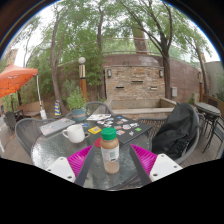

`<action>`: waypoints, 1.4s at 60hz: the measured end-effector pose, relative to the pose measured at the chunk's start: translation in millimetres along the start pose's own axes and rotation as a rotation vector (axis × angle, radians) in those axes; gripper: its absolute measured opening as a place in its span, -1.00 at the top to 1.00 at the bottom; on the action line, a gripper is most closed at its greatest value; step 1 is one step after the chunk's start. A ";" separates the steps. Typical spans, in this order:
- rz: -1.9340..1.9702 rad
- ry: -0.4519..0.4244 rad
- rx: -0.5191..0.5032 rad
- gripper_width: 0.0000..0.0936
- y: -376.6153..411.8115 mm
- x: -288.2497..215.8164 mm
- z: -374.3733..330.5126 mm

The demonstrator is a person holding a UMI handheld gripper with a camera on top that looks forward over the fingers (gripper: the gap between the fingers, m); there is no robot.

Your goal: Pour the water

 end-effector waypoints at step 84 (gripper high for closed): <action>-1.804 0.215 0.405 0.42 126.8 -105.5 276.1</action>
Point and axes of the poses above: the point between the fingertips, and its own axes, seen from behind it with the camera up: y to the left, x down, z forward, the way the camera looks, the point moved 7 cm from there along -z, backward, against the way the camera looks, and after that the axes turned 6 degrees about y, right-handed, at the moved point
